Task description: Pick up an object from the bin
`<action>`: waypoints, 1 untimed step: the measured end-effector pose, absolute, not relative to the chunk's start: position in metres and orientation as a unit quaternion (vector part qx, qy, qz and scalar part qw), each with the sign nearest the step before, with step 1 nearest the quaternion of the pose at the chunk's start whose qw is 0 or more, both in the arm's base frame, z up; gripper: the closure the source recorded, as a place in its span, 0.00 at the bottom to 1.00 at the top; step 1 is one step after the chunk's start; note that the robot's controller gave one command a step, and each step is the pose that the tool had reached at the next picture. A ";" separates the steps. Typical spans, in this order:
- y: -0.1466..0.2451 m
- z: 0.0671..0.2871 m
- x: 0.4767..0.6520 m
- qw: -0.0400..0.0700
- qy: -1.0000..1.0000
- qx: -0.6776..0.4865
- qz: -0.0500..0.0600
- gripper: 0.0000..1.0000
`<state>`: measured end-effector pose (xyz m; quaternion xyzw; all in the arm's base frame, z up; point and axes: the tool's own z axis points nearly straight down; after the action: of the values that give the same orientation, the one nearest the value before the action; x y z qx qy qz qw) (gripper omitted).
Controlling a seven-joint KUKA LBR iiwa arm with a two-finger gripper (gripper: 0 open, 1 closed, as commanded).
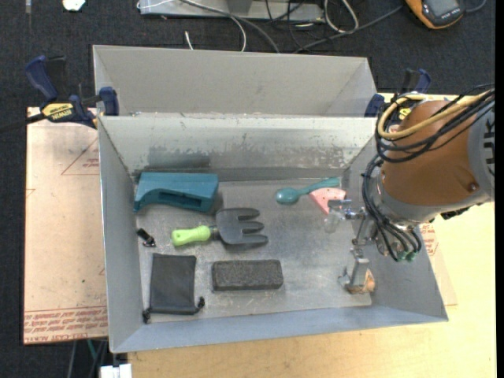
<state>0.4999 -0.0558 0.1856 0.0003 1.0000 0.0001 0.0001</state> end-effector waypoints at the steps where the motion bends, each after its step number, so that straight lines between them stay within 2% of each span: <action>1: 0.003 0.130 0.515 0.003 1.000 -0.009 0.000 0.00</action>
Offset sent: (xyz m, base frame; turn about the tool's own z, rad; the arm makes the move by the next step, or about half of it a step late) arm 0.0398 0.0677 -0.0291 -0.1264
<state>0.5149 0.0033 0.1304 -0.0089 1.0000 0.0003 0.0027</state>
